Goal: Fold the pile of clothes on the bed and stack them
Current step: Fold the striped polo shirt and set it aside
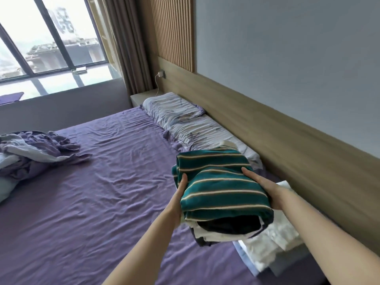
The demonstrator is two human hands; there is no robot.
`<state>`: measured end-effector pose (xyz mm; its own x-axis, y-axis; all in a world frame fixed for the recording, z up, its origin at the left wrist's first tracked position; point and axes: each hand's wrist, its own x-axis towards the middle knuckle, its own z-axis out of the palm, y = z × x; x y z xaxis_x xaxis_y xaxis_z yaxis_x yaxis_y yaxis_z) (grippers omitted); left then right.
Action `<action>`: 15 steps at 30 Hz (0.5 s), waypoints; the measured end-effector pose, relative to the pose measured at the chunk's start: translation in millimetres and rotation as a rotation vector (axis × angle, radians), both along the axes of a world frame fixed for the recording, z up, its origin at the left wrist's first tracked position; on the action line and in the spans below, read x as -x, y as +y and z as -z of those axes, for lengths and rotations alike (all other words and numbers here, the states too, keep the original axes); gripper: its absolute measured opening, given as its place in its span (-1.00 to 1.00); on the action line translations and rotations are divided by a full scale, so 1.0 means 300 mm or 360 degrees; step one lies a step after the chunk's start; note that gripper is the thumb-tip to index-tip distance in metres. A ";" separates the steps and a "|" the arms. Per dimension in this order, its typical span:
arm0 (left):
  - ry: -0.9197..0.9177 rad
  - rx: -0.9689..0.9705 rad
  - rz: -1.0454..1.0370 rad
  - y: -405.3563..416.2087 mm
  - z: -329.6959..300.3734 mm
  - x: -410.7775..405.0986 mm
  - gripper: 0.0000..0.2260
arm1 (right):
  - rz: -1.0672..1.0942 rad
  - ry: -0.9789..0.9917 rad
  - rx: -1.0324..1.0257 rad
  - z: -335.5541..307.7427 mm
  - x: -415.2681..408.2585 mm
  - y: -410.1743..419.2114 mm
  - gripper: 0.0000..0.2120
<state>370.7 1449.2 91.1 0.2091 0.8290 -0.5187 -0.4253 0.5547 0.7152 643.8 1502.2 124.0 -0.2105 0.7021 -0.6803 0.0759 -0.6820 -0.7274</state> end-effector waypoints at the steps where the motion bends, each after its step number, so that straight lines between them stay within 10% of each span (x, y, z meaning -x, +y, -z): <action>1: -0.0015 0.0003 0.0016 0.007 -0.008 -0.052 -0.35 | 0.0016 -0.0026 -0.0013 -0.013 -0.054 0.003 -0.24; 15: -0.0221 0.0293 -0.0147 0.103 0.223 -0.712 -0.25 | -0.0025 -0.0033 0.0141 0.163 -0.642 0.212 -0.37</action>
<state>584.4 1480.0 24.1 0.2165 0.7422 -0.6342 -0.5674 0.6243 0.5370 836.4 1565.7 75.0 -0.2063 0.6359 -0.7437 0.1012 -0.7421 -0.6626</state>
